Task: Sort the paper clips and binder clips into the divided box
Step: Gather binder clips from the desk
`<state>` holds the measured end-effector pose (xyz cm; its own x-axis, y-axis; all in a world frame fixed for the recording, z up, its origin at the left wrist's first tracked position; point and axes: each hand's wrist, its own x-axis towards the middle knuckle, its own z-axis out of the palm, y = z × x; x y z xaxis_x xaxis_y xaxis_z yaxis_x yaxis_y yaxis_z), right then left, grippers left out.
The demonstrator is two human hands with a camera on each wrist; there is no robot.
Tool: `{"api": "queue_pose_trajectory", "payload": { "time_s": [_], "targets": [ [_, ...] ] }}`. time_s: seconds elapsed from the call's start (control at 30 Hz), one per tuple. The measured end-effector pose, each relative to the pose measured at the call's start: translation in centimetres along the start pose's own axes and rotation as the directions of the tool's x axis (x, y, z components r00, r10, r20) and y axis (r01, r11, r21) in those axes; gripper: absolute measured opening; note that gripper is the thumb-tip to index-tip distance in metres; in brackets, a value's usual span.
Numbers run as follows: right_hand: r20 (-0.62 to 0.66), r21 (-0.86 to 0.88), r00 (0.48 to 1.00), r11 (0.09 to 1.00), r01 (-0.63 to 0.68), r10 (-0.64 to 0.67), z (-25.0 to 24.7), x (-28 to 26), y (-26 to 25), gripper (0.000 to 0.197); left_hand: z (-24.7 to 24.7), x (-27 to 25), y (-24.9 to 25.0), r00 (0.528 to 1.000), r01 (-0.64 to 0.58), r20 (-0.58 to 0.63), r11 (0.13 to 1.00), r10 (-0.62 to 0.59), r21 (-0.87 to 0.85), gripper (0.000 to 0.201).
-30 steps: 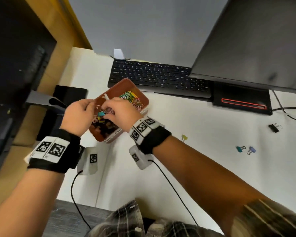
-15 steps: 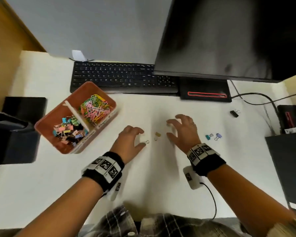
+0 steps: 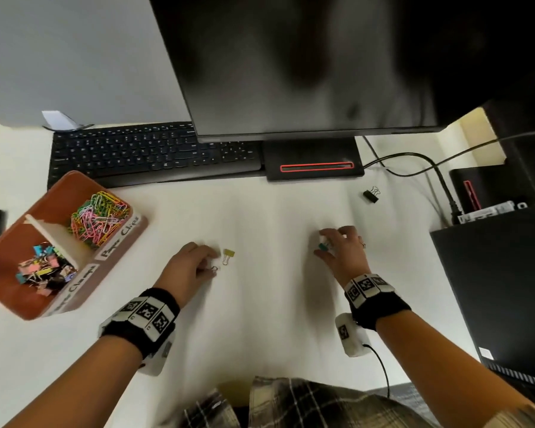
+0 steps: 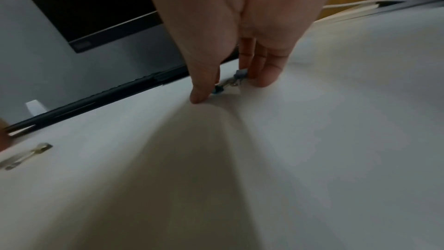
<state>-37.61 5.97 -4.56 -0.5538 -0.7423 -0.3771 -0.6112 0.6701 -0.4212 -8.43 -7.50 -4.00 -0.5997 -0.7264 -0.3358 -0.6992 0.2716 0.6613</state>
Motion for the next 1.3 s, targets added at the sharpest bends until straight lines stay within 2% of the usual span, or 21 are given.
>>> {"api": "queue_pose_trajectory", "payload": {
  "time_s": [0.1,0.17,0.37,0.57,0.63,0.7,0.83,0.93,1.07,1.2,1.3],
  "targets": [
    [0.017,0.126,0.996,0.989,0.081,-0.084,0.2,0.6,-0.1,0.025,0.4,1.0,1.8,0.995,-0.043,0.086,0.996,0.050,-0.076,0.051],
    [0.053,0.125,0.991,0.986,0.113,-0.120,-0.1,1.0,0.0,0.015,1.1,1.9,2.4,0.991,-0.025,0.129,0.999,0.028,-0.020,0.053],
    [0.119,0.106,0.970,0.974,0.200,-0.212,-0.9,1.3,0.9,0.012,2.1,3.5,3.4,0.999,0.021,0.034,0.992,-0.025,0.123,0.024],
    [0.120,0.096,0.955,0.960,0.262,-0.272,-1.6,1.2,2.3,0.008,2.7,3.6,3.3,0.996,0.079,0.014,0.975,-0.083,0.206,0.010],
    [0.070,0.135,0.956,0.952,0.274,-0.285,-2.1,1.5,3.1,0.009,2.8,3.6,3.4,0.994,0.112,-0.002,0.977,-0.113,0.184,0.009],
    [-0.035,0.172,0.961,0.946,0.275,-0.273,-3.2,2.2,3.8,0.012,2.8,3.6,3.6,0.989,0.146,-0.024,0.977,-0.144,0.153,0.010],
    [-0.248,0.244,0.952,0.939,0.243,-0.181,-7.4,4.5,4.3,0.022,2.6,3.6,3.9,0.979,0.190,-0.091,0.980,-0.184,0.058,0.020],
    [-0.297,0.242,0.949,0.953,0.180,-0.104,-9.8,6.5,4.7,0.038,2.2,3.5,4.3,0.972,0.212,-0.113,0.976,-0.207,0.037,0.017],
    [-0.163,0.183,0.986,0.981,0.068,-0.038,-10.0,9.0,5.1,0.047,1.6,2.9,4.6,0.965,0.228,-0.141,0.973,-0.221,0.032,0.011],
    [-0.056,-0.032,0.998,0.999,0.032,-0.033,-9.1,9.9,4.8,0.033,0.7,1.8,4.7,0.966,0.215,-0.151,0.976,-0.210,0.017,0.009],
    [0.011,-0.079,0.995,0.992,0.101,-0.101,-7.8,9.0,2.4,0.020,-0.6,0.2,4.4,0.962,0.206,-0.181,0.979,-0.202,0.002,0.010]
  ]
}}
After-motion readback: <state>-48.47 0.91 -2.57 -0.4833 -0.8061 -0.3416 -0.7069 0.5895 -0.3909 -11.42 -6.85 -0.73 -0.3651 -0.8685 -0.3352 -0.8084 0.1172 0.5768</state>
